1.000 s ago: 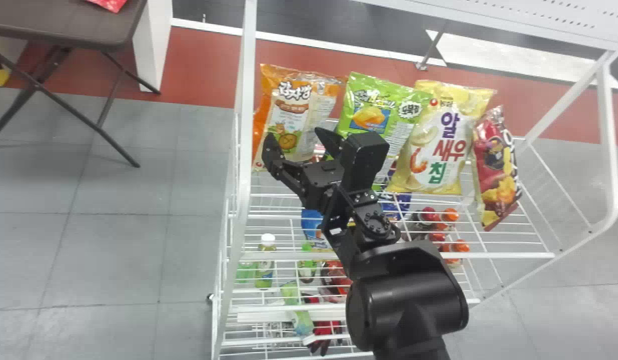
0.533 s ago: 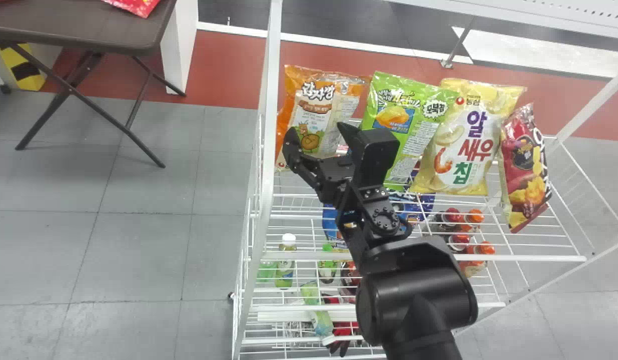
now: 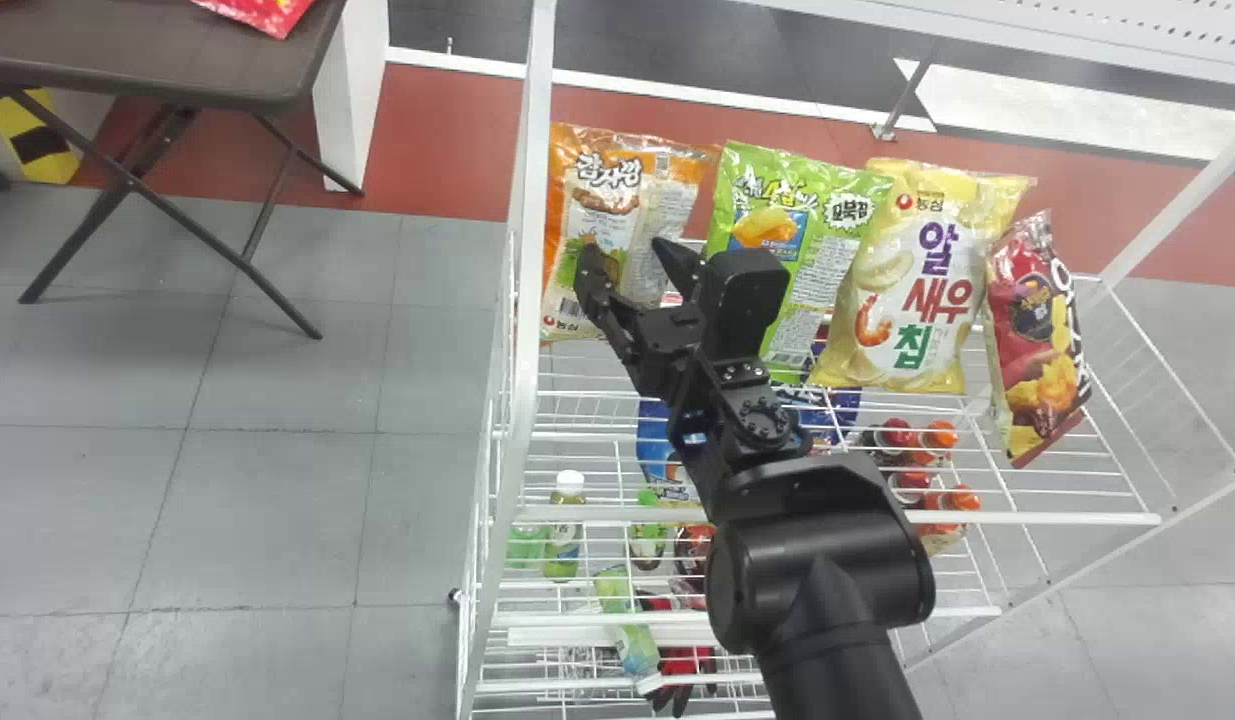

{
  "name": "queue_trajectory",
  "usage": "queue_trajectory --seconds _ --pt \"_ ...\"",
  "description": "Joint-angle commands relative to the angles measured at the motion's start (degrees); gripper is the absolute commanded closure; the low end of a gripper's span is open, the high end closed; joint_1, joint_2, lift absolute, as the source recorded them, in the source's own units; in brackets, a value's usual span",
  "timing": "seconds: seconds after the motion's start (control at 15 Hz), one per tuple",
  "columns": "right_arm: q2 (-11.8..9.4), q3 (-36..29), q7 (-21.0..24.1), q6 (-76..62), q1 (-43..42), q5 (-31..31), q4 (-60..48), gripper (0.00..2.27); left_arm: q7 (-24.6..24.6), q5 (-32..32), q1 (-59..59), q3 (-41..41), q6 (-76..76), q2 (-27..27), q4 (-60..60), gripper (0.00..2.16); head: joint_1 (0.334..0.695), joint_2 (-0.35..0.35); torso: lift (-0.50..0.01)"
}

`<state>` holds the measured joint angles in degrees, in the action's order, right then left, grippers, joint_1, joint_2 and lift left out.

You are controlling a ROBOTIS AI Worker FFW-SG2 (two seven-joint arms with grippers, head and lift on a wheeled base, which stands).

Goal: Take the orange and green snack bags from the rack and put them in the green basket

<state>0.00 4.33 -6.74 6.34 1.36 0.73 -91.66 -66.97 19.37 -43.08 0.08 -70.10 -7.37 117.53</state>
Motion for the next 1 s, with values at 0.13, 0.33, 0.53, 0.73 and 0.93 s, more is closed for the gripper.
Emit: queue_trajectory --seconds 0.13,0.33,0.53,0.73,0.93 --pt "-0.53 -0.02 -1.44 0.31 2.51 -0.64 -4.23 2.25 0.09 -0.04 0.80 -0.44 0.00 0.16 -0.46 2.15 0.695 -0.234 0.000" --pt "-1.67 -0.64 -2.23 0.66 5.59 -2.31 -8.72 2.25 0.26 -0.04 0.98 -0.52 0.00 0.25 -0.46 2.15 0.695 -0.242 0.000" --pt "-2.46 -1.51 -2.58 0.66 8.66 -3.28 -12.49 2.25 0.00 -0.04 0.98 -0.70 0.18 0.25 -0.11 2.15 0.695 -0.264 0.000" --pt "-2.64 -2.13 -4.86 0.66 13.41 -5.12 -17.77 2.25 -0.09 -0.04 0.54 -1.05 0.35 0.07 0.24 2.15 0.695 -0.282 0.000" --pt "-2.90 -2.83 -7.41 0.13 17.98 -5.91 -22.25 2.25 -0.09 -0.04 -0.16 -1.23 0.70 -0.02 1.03 2.15 0.695 -0.295 0.000"
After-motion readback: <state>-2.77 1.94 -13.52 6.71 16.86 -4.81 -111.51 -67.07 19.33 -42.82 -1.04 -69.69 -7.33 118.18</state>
